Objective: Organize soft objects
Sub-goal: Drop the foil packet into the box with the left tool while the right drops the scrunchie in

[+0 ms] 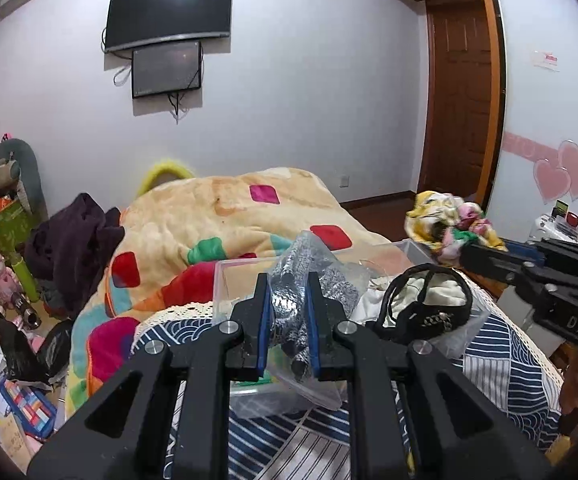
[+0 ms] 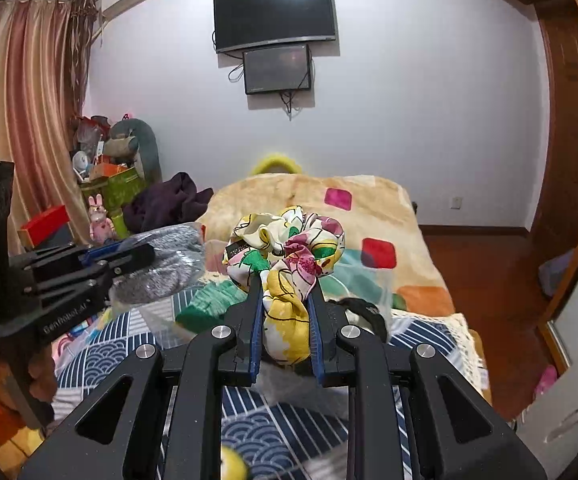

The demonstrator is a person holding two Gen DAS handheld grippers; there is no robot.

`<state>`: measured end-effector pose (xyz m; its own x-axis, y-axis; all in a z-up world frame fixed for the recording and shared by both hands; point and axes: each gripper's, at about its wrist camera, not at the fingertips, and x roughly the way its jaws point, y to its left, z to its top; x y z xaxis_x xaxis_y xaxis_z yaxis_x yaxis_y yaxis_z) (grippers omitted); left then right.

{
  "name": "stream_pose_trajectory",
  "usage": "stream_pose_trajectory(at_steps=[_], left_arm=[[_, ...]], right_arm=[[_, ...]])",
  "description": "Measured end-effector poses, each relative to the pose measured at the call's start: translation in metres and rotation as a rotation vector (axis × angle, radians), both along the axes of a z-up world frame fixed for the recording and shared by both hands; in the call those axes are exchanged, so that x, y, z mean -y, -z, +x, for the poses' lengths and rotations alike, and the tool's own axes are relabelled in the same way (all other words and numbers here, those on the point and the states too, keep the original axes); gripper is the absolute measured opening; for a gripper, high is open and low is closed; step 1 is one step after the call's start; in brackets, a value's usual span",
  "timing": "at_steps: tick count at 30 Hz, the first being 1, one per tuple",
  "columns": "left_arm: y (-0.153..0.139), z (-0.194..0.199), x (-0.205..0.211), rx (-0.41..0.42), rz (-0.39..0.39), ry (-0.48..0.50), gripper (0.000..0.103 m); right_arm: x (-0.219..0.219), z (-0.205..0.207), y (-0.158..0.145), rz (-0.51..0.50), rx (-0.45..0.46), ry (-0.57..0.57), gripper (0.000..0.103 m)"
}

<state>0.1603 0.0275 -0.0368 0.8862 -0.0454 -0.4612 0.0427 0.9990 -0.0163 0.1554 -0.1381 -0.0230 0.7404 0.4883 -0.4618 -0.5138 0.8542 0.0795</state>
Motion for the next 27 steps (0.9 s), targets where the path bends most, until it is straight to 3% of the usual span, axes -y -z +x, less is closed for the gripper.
stream_pose_trajectory(at_steps=[6,19,27], left_arm=[[0.021,0.02,0.001,-0.062,0.007,-0.013,0.015],[0.051,0.057,0.005,-0.181,-0.033,0.004,0.017],[0.058,0.055,0.01,-0.207,-0.024,0.02,0.022]], right_arm=[[-0.016,0.024,0.011,0.022,-0.083,-0.027,0.018],[-0.034,0.052,0.05,-0.064,-0.255,-0.042,0.018],[-0.031,0.05,0.055,-0.073,-0.278,-0.05,0.023]])
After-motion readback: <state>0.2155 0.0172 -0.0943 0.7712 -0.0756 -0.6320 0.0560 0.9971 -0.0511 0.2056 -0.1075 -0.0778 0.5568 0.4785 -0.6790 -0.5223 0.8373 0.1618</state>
